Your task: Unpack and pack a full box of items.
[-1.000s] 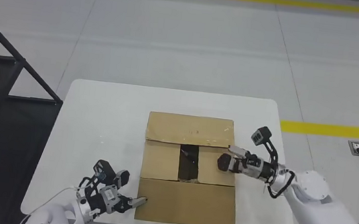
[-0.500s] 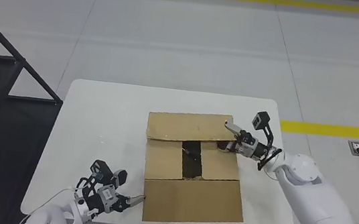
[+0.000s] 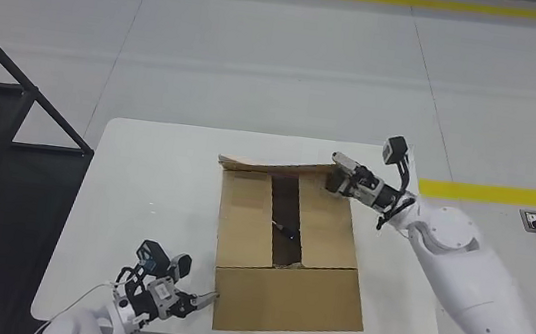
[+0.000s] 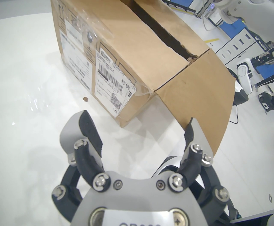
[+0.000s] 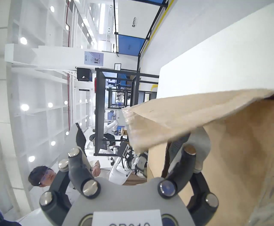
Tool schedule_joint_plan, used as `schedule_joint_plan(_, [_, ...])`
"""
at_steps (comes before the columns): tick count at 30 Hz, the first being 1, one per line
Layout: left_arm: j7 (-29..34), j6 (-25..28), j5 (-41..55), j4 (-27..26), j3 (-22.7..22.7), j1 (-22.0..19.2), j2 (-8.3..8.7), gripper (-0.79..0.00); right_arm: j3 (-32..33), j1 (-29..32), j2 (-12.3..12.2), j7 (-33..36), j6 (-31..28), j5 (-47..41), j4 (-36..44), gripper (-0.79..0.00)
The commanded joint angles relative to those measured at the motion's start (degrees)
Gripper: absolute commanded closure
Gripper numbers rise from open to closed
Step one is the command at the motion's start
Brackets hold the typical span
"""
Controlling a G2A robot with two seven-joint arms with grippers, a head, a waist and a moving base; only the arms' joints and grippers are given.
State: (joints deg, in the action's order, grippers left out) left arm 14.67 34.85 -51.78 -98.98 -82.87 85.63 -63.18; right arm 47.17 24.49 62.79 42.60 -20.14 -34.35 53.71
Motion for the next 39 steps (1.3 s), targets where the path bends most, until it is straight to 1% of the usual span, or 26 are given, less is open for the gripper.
schedule_joint_plan(1, [-0.2, -0.4, -0.4, -0.1, 0.5, -0.1, -0.03, -0.785, -0.3, -1.3, 0.6, -1.6, -0.5, 1.6, -1.5, -0.785])
schedule_joint_plan(6, [-1.0, -1.6, -1.3, -0.6, 1.6, 0.0, -0.12, -0.785, -2.0, -4.4, 2.3, -6.6, -2.1, 6.6, -5.5, -0.785])
schedule_joint_plan(13, [-2.5, -4.5, -1.7, -0.7, 3.7, 0.4, -0.47, -0.785, -5.2, -8.2, 5.4, -12.9, -4.5, 13.3, -11.7, -0.785])
schedule_joint_plan(17, [-3.0, -6.5, -2.0, -0.3, 5.2, 0.1, -0.72, -0.785, -6.5, -9.9, 7.2, -14.6, -5.7, 15.2, -15.4, -0.785])
schedule_joint_plan(24, [-4.0, -9.4, -2.4, 0.8, 6.6, -0.8, -1.07, -0.785, -7.7, -12.3, 9.8, -16.1, -7.1, 17.6, -22.0, -0.785])
schedule_joint_plan(32, [-4.9, -11.7, -1.8, 2.2, 7.6, -1.7, -1.41, -0.785, -9.2, -13.1, 12.3, -17.9, -7.7, 21.7, -27.8, -0.785])
schedule_joint_plan(36, [-4.9, -12.2, -1.8, 2.2, 7.7, -1.9, -1.46, -0.785, -8.9, -13.7, 13.2, -17.0, -9.0, 21.6, -30.3, -0.785])
schedule_joint_plan(39, [-4.8, -12.6, -1.7, 2.1, 7.4, -2.0, -1.47, -0.785, -8.4, -14.1, 13.6, -14.7, -10.0, 21.1, -31.8, -0.785])
